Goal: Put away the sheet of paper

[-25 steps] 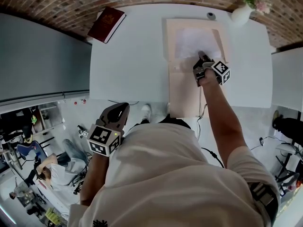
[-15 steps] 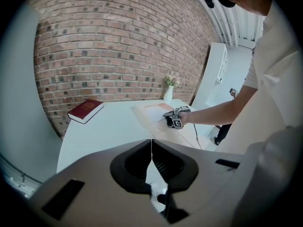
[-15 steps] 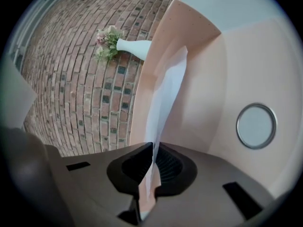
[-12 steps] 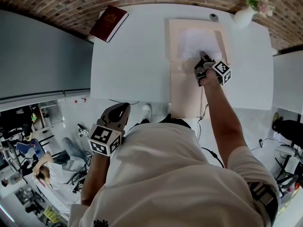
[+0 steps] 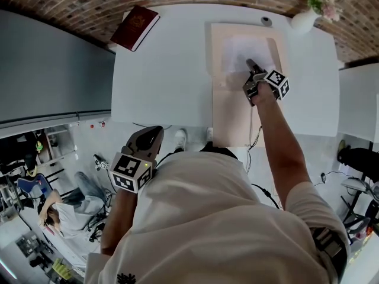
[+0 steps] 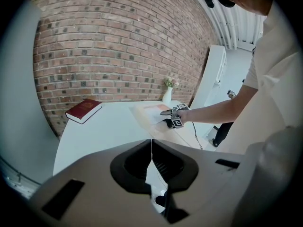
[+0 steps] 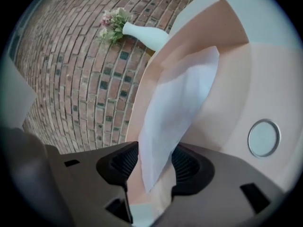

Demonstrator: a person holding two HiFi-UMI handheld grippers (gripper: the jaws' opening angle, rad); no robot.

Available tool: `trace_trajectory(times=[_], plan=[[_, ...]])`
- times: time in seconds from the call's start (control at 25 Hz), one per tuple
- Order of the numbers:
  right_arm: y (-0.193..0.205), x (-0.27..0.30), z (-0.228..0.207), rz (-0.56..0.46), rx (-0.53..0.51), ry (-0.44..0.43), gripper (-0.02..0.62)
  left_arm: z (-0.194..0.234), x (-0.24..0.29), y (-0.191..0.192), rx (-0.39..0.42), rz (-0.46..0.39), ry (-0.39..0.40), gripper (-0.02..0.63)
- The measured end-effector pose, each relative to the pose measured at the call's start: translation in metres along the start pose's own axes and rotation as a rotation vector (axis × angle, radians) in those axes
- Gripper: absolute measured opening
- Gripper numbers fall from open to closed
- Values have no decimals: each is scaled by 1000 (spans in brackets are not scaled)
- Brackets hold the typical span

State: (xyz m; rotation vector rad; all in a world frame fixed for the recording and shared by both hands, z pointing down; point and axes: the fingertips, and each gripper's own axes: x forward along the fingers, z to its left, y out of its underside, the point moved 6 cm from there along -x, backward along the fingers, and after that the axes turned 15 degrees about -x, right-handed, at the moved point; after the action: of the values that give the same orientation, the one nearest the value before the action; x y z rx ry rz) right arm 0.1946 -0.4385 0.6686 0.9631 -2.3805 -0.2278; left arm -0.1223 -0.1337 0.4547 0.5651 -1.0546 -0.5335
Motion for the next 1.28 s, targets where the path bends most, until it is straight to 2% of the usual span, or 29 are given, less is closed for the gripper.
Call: trace_trajectory(times=[0.32,0.6,1.04,1.16,1.28], plan=[[-1,6,11,206,-118,113,261,6,-1,4,-12,-20,27,25],[9,-6,17,290,-137,184,275,18,-12,8,-30,-32,41,25],[32,-42,33,261,-173,185,278,36,-34,10,-1,-54,88,25],[46,-58,42,249,-231,185,276,41,-40,9,12,-64,115,25],[61,-79,54,243,-333,209,276,45,-47,8,25,-66,145,25]])
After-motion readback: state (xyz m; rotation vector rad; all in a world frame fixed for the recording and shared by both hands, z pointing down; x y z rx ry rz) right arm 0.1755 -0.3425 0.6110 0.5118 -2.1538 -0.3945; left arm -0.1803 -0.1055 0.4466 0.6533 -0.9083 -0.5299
